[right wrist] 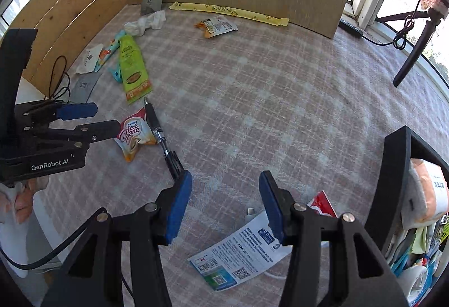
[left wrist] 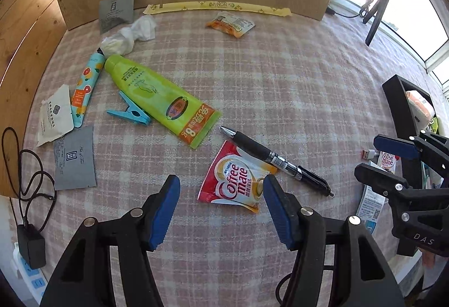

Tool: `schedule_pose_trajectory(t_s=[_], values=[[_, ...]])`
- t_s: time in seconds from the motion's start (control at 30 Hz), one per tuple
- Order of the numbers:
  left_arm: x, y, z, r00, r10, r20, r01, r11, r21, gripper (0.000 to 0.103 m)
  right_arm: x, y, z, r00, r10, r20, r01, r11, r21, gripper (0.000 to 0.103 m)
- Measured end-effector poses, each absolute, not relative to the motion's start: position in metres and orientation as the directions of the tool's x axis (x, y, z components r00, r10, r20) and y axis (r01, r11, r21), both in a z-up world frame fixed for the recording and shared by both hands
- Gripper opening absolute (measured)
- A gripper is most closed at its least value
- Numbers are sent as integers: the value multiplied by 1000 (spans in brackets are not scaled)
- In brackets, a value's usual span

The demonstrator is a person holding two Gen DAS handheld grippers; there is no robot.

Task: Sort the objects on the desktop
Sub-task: 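Move both grippers back to the black pen and Coffee-mate sachet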

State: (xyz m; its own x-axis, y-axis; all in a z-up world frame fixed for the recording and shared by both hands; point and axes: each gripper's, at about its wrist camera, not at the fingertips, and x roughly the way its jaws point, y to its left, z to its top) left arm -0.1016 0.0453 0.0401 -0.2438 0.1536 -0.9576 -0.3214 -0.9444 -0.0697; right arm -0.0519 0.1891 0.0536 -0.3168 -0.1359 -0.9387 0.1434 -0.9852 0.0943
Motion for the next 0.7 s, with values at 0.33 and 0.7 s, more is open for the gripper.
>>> schedule_pose_trajectory(t_s=[0.33, 0.7], values=[[-93, 53, 26, -234, 149, -961, -405, -913, -43, 65, -70, 159, 30, -267, -148, -952, 234, -969, 84, 49], [-95, 49, 11, -164, 168, -972, -534, -844, -56, 68, -81, 141, 10, -227, -126, -966, 345, -938, 41, 49]])
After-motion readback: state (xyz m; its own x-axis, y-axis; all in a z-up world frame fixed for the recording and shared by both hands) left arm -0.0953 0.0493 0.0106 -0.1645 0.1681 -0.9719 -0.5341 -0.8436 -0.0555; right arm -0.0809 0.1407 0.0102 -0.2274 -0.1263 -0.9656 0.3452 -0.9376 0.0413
